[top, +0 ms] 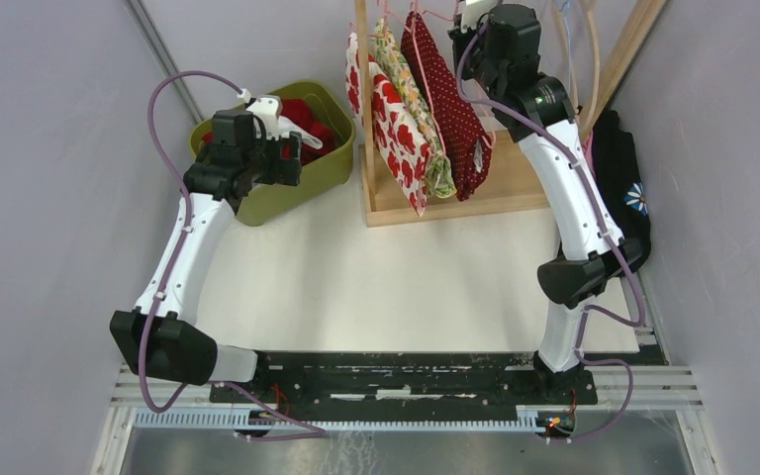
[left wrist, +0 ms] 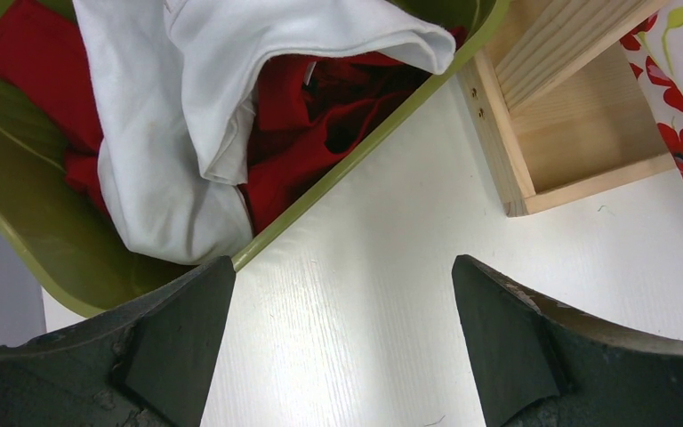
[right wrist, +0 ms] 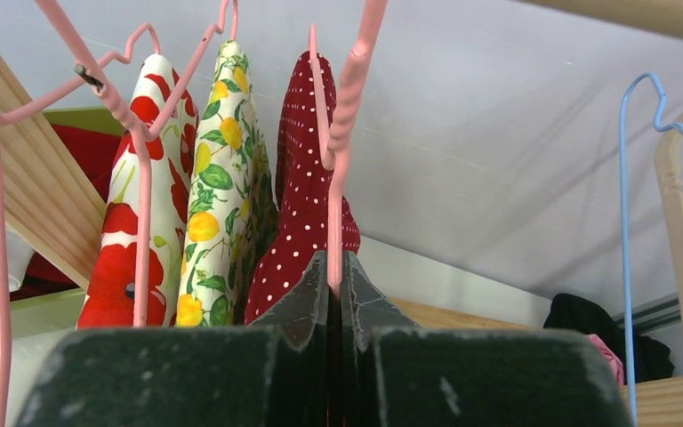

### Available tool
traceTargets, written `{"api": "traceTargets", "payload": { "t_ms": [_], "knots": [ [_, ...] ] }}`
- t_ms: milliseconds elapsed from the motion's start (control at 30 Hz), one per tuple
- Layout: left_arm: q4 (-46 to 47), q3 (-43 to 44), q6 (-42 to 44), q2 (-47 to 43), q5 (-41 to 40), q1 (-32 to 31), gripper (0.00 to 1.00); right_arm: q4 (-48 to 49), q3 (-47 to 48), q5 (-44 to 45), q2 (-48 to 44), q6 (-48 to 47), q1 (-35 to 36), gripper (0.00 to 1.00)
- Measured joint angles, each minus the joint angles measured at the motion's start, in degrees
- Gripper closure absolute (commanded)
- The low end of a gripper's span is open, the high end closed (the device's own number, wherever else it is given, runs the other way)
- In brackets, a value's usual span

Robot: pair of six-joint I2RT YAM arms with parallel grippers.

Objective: Remove the skirt from the hanger
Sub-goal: Pick up the hanger from the clothesline.

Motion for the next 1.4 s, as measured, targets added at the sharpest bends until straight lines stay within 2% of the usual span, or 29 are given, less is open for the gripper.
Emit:
{"api": "traceTargets", "payload": {
  "t_ms": [567,933,1033,1233,1400],
  "knots": [
    [0.0,0.0,0.0,0.0,0.2,0.0,0.01,2.0,1.3,1.7,-5.0,-1.8,0.0,0.99],
    [-0.2,0.0,-0.1,-2.8,6.8,-1.2,0.03,3.1,-21.3,2.2,-17.6,-0.7,0.0,0.99],
    [0.5,0.0,-0.2,-7.2,10.0,-6.3,0.0,2.6,-25.9,2.2,-19.1,-0.5,0.0,0.99],
    [7.9,-2.7,-4.5,-16.6,15.8,-22.1,0.01,2.1,-35.5,2.4,-24.5,-0.2,0.0,0.99],
    [12.5,-4.9,-7.3,-16.9,12.6,-32.4,0.01,2.0,-40.5,2.9,-29.7,0.2,0.0,0.99]
  ]
}}
